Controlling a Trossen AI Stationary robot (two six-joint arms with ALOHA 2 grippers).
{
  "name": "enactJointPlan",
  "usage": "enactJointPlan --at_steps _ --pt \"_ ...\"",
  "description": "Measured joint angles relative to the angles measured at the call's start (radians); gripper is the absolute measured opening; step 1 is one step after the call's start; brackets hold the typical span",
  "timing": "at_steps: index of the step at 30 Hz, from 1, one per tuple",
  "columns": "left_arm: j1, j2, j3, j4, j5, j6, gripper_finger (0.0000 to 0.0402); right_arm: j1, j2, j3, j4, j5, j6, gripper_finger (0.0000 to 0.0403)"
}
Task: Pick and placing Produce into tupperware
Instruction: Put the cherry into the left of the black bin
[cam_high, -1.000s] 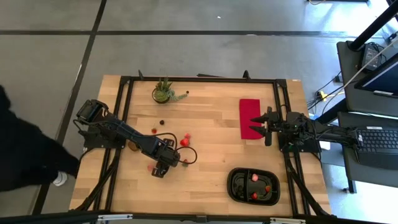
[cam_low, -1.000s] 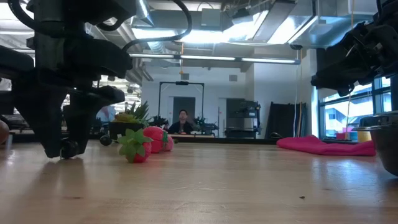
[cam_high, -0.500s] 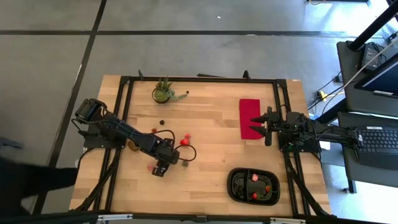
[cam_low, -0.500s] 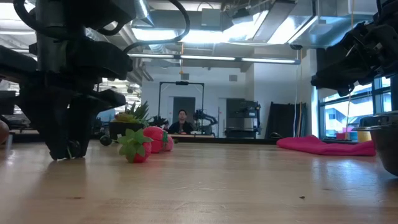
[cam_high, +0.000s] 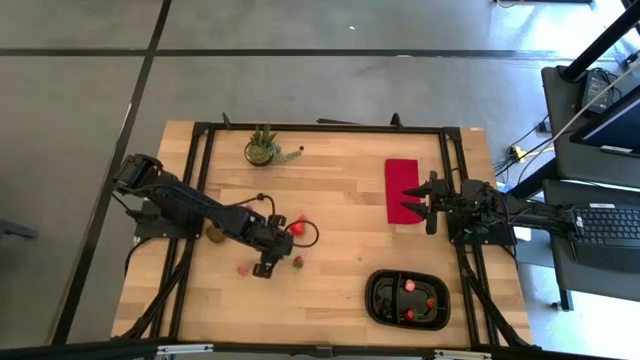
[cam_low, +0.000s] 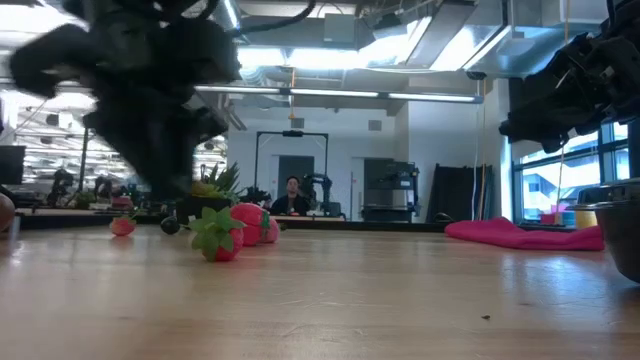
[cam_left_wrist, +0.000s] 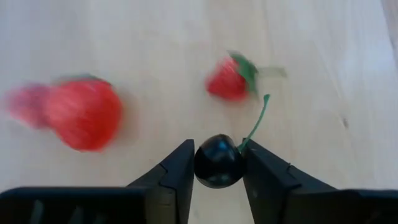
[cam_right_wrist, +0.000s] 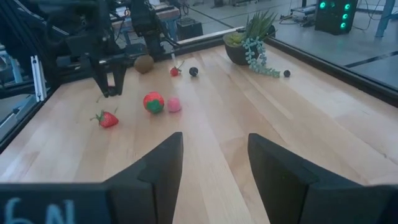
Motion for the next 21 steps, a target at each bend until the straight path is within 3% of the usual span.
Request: enactJointPlan --at_steps 5,11,15,21 --pt "0.045 0.0 0.06 0.105 -0.065 -0.005 0.0118 0.0 0.0 0.0 0.0 0.0 0.003 0.0184" --pt "0.091 0.005 0.111 0.384 -0.072 0.0 0.0104 0.0 0.0 0.0 0.0 0.0 0.003 0.0184" --pt "0.099 0.045 0.138 0.547 -0.026 0.036 0.0112 0.0 0.0 0.0 0.0 0.0 0.003 0.0184" --pt "0.098 0.206 0.235 0.69 0.044 0.104 0.0108 0.0 0.0 0.0 -0.002 0.0 0.008 0.0184"
